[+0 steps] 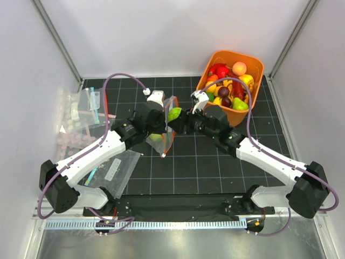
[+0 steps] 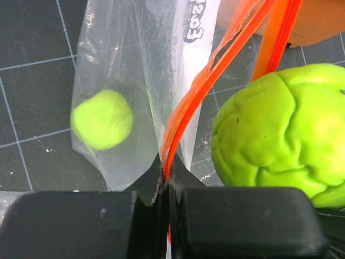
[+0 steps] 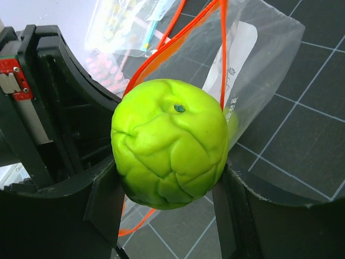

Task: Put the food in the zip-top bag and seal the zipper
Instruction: Place the fake vegetable in the zipper food storage bag.

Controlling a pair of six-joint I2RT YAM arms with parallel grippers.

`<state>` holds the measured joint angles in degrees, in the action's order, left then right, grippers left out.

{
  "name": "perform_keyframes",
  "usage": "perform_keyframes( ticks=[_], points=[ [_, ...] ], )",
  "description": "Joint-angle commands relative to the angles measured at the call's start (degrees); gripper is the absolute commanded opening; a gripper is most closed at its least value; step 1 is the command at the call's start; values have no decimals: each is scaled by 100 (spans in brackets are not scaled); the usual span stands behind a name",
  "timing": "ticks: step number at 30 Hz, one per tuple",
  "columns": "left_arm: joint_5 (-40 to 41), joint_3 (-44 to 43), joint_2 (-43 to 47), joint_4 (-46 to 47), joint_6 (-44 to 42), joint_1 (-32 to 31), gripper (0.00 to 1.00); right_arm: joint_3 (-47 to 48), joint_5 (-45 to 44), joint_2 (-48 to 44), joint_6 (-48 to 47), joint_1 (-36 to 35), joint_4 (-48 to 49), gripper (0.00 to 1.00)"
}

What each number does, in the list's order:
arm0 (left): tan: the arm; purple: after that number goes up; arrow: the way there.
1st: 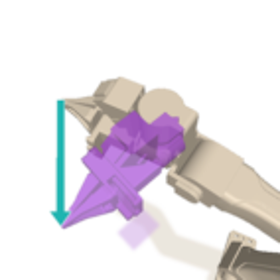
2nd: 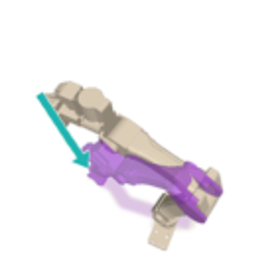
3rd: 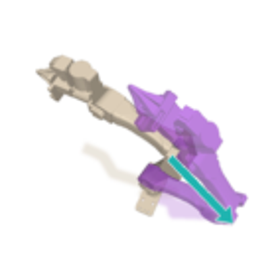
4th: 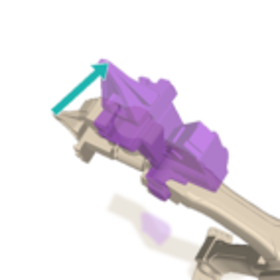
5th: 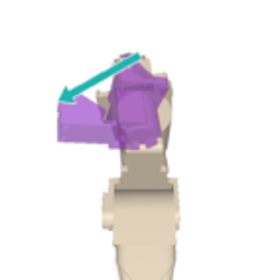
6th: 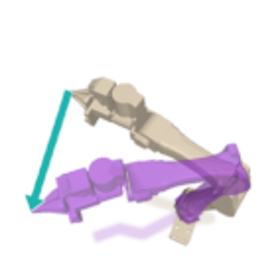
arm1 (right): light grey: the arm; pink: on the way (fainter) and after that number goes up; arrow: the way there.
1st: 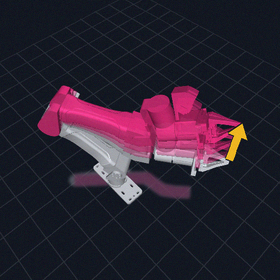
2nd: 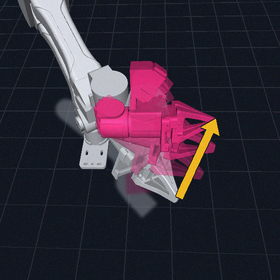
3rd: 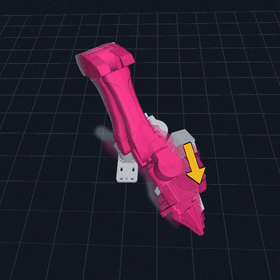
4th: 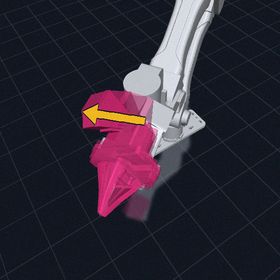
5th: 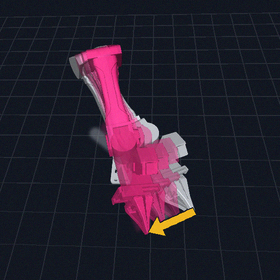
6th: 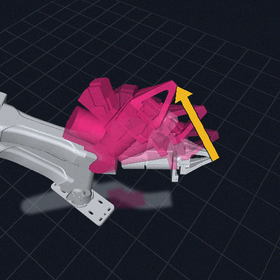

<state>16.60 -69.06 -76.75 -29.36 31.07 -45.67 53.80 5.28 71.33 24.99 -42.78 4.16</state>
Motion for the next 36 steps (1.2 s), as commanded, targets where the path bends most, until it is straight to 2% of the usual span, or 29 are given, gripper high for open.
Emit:
perform_keyframes(
  ticks=[1,11,18,29,36],
  points=[
    [71,-38,169,317,-22,5,0,342,-185,-32,-161,-55,67,31],
    [265,-64,143,256,-22,14,0,228,-308,-699,-284,-107,-30,29],
    [327,-90,178,150,13,5,0,113,-18,-981,-188,-116,111,28],
    [-412,33,371,414,119,14,0,262,149,-112,14,-239,199,27],
    [-500,59,433,432,154,14,0,649,-808,293,14,-345,-564,24]
  ],
)
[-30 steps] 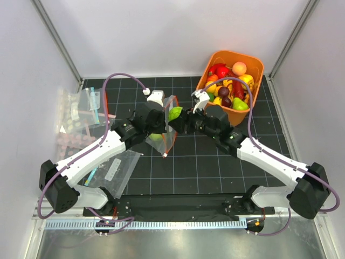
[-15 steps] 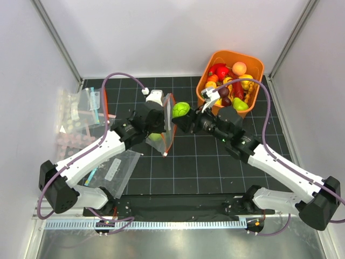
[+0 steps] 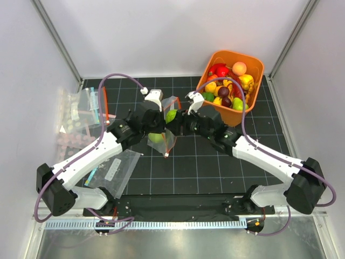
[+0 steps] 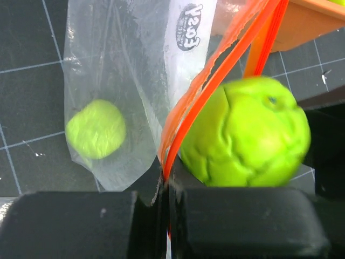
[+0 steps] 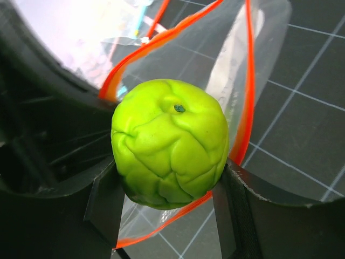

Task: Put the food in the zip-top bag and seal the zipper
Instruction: Place the fake vegetable in the zipper food storage bag.

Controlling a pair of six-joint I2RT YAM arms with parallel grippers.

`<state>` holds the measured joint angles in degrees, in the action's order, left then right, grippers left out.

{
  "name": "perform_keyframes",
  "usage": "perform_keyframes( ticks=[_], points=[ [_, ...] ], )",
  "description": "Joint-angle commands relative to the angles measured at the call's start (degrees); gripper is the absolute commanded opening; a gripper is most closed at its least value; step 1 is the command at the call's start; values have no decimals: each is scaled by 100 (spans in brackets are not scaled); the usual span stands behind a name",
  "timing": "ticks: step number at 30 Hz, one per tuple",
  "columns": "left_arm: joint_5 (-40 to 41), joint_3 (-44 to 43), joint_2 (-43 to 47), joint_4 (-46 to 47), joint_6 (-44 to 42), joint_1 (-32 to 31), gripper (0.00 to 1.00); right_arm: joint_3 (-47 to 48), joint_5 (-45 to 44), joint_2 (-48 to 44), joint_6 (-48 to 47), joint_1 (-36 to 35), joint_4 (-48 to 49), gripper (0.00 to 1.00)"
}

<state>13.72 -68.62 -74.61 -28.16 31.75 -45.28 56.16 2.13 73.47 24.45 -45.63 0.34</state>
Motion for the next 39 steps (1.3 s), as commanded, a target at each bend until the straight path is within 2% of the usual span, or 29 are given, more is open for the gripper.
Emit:
perform_keyframes(
  ticks=[1,4,6,7,9,11,13,21,31,39],
  points=[
    [-168,33,253,329,86,-25,0,439,-599,114,78,-60,-227,24],
    [-150,59,289,347,86,-34,0,510,-617,246,78,-60,-324,24],
    [-167,59,272,355,95,-25,0,519,-565,273,52,-69,-315,31],
    [-176,51,263,355,95,-25,0,519,-539,247,34,-69,-315,45],
    [-211,42,236,355,95,-34,0,475,-538,194,-1,-87,-289,58],
    [-229,42,245,347,104,-25,0,440,-556,71,-28,-96,-271,78],
    [-229,42,262,347,112,-34,0,404,-582,-34,-45,-96,-262,92],
    [-229,77,289,364,174,-25,0,387,-705,-158,-80,-113,-332,94],
    [87,68,298,276,165,-25,0,475,-1118,-272,-107,-104,-631,87],
    [369,68,324,74,323,116,0,562,-1478,-412,-168,-104,-851,87]
  ],
)
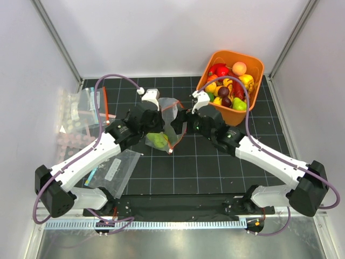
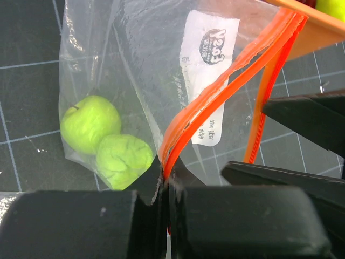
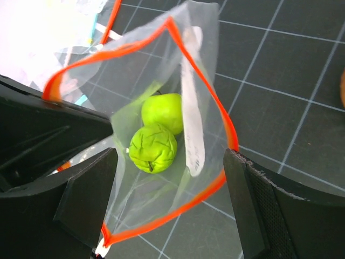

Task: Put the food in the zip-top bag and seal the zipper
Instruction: Place the fake vegetable in the zipper food storage bag, then pick up the fake fruit from the bin.

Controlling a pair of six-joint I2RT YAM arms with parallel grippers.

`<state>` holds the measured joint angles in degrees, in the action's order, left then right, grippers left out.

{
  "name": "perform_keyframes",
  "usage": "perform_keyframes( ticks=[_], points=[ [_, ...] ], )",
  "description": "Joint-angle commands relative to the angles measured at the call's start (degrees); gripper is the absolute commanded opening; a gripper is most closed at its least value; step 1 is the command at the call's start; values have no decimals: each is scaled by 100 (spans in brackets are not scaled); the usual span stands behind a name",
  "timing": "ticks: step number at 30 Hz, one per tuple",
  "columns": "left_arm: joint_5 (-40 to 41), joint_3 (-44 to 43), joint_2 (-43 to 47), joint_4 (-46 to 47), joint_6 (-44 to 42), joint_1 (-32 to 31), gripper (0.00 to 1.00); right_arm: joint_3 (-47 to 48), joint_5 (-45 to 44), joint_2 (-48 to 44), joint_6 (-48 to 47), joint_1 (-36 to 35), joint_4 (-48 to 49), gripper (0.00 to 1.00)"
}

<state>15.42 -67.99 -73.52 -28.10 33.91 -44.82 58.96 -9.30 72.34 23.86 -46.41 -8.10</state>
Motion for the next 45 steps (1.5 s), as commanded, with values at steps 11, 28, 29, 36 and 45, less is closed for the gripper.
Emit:
perform_keyframes(
  ticks=[11,28,29,36,45],
  points=[
    [497,233,716,199,142,78,0,564,-477,166,-109,-26,-289,81],
    [1605,-57,707,-363,-157,-71,0,582,-1091,62,-118,-26,-394,81],
    [1578,-66,690,-363,-157,-71,0,547,-1135,-26,-153,-26,-377,88],
    [1429,-48,514,-258,-139,-62,0,177,-2179,-737,-566,-17,106,100],
    [1209,-75,426,-231,-113,-62,0,1143,-2596,-248,-304,1572,-341,99]
  ],
)
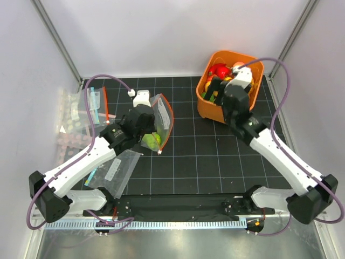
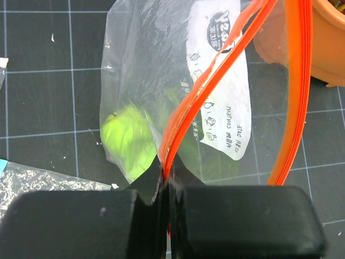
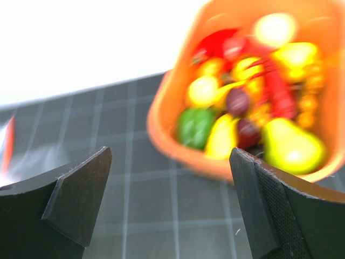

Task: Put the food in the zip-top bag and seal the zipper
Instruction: Pick up the fake fruit from the bin.

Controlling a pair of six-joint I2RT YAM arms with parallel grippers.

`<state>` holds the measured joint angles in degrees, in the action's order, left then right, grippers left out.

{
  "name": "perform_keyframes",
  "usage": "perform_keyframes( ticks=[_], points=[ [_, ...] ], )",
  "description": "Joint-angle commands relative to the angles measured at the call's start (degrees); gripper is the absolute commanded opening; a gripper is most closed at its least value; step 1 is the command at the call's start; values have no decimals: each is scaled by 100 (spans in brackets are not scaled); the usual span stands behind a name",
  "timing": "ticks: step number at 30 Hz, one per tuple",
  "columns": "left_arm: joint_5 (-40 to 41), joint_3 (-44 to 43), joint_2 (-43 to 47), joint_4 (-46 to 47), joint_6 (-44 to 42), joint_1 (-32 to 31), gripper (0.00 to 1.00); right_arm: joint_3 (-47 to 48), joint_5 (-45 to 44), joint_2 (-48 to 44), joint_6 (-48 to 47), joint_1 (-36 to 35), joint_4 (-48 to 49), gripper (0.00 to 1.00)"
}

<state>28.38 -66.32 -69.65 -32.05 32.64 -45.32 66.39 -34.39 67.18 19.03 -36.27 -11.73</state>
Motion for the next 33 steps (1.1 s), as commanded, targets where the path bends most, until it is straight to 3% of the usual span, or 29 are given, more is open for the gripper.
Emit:
perform_keyframes(
  ticks=[1,8,13,18,21,31,33],
  points=[
    [-122,-232,39,182,5,-12,0,645,2,600,250,742,21,100],
    [-272,-179,83,278,5,-12,0,1938,151,2410,488,1851,-15,100],
    [-956,295,346,928,207,-12,0,3024,354,3642,418,2439,285,100],
    [-1080,322,355,1017,251,-12,0,4319,495,5100,295,2827,126,100],
    [-1115,322,320,1035,295,-12,0,4549,627,5463,128,3038,557,100],
    [-1353,357,470,1061,383,-12,0,6471,908,7335,-154,3504,707,100],
    [-1388,357,452,1069,392,-12,0,6911,1291,7757,-162,3557,759,100]
  ],
)
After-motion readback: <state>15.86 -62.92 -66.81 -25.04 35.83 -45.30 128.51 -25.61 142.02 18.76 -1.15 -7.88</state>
